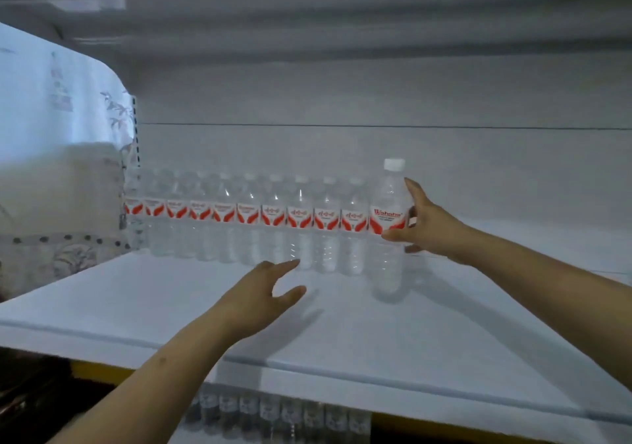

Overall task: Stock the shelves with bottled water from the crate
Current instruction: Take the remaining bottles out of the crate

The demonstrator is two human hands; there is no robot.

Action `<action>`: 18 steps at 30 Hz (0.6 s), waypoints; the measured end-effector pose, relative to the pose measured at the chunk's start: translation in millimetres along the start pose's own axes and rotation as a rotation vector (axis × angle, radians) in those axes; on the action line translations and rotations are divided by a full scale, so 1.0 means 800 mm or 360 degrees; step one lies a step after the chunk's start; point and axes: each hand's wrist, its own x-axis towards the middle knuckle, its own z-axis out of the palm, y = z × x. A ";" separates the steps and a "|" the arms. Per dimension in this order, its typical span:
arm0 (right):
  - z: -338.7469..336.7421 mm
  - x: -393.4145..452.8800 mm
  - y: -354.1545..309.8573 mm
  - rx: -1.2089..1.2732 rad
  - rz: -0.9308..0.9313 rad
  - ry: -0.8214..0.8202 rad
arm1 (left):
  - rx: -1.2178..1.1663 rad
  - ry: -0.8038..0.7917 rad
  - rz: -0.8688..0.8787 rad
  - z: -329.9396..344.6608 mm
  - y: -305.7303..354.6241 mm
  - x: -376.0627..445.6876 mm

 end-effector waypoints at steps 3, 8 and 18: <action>-0.030 0.017 0.044 -0.0108 0.0038 0.0182 | 0.0090 -0.0043 0.0090 0.040 0.004 0.035; -0.043 0.067 0.099 0.0031 0.0163 0.0391 | 0.0386 -0.0105 0.0240 0.092 0.028 0.096; -0.004 0.103 0.161 -0.0274 0.0064 0.0711 | 0.0854 -0.0048 0.0349 0.114 0.025 0.180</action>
